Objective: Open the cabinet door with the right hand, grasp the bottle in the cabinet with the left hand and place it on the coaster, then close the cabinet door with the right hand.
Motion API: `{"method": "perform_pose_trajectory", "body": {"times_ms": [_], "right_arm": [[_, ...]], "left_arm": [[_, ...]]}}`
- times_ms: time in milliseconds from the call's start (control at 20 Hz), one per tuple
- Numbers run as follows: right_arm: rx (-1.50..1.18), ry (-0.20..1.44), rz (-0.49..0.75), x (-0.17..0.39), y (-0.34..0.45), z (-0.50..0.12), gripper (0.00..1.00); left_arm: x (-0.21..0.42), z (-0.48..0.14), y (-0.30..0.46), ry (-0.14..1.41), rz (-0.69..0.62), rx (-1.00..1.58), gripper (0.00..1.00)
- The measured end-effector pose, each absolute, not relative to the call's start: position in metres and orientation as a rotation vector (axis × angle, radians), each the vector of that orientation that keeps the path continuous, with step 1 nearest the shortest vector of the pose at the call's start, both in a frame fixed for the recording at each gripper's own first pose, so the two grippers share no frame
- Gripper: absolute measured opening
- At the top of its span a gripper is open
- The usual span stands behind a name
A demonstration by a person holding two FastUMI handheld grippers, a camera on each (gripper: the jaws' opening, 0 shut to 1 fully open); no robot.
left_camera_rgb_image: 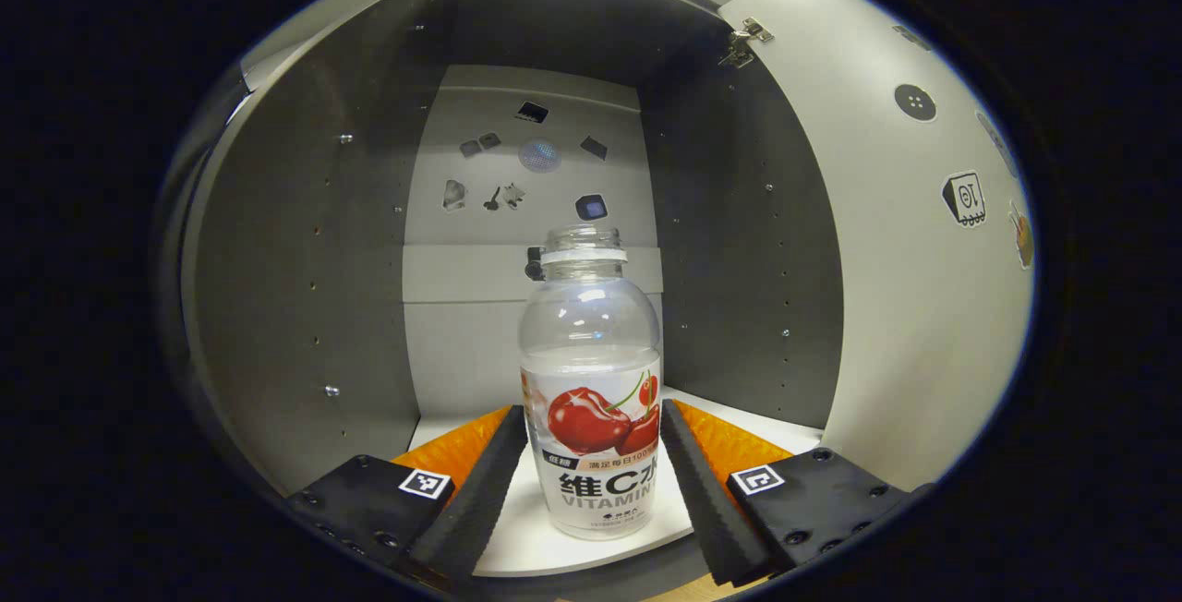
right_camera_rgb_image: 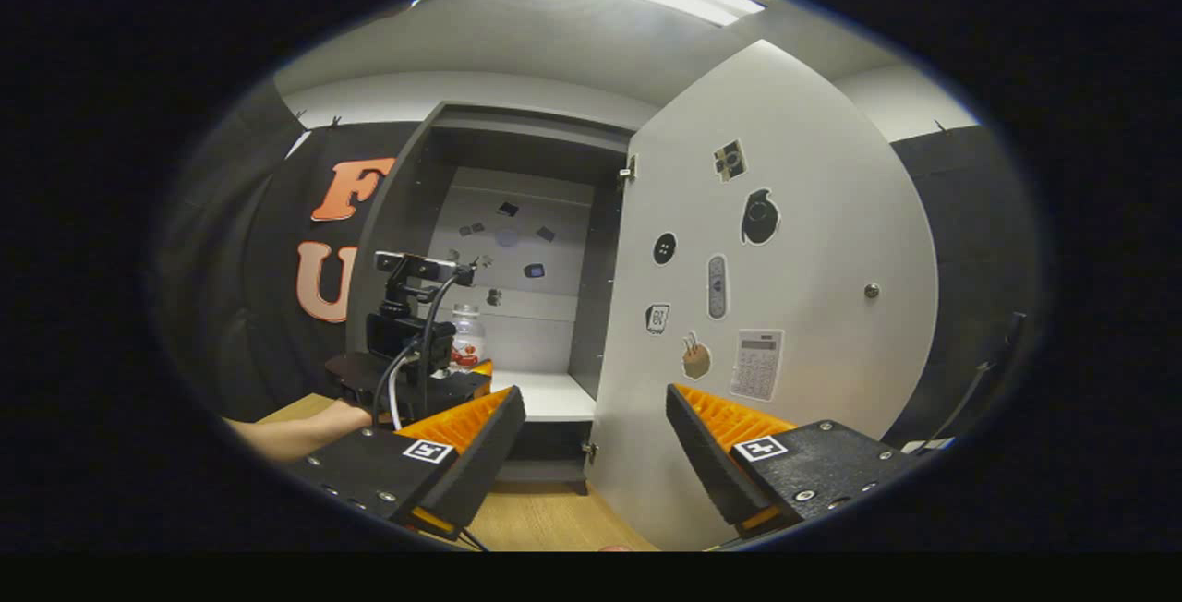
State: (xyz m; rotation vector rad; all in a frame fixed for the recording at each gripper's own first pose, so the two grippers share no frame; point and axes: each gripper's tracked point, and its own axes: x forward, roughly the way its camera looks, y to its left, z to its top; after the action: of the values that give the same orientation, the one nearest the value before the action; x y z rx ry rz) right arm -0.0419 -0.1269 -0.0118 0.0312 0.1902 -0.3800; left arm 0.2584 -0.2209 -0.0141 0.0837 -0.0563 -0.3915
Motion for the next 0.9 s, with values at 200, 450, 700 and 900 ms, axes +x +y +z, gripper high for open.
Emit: {"method": "perform_pose_trajectory", "body": {"times_ms": [200,450,700,900], "right_arm": [[0.032,0.183,-0.382,-0.046,-0.130,-0.010,0.94],[0.038,0.173,-0.365,-0.052,-0.130,-0.006,0.95],[0.035,0.151,-0.352,-0.066,-0.135,0.002,0.96],[0.051,0.136,-0.321,-0.083,-0.131,0.006,0.93]], "left_arm": [[0.256,-0.009,-0.219,-0.068,-0.378,0.087,0.95],[0.252,-0.008,-0.218,-0.069,-0.377,0.082,0.85],[0.231,-0.002,-0.213,-0.094,-0.373,0.063,0.84],[0.201,0.010,-0.207,-0.130,-0.359,0.087,0.84]]}}
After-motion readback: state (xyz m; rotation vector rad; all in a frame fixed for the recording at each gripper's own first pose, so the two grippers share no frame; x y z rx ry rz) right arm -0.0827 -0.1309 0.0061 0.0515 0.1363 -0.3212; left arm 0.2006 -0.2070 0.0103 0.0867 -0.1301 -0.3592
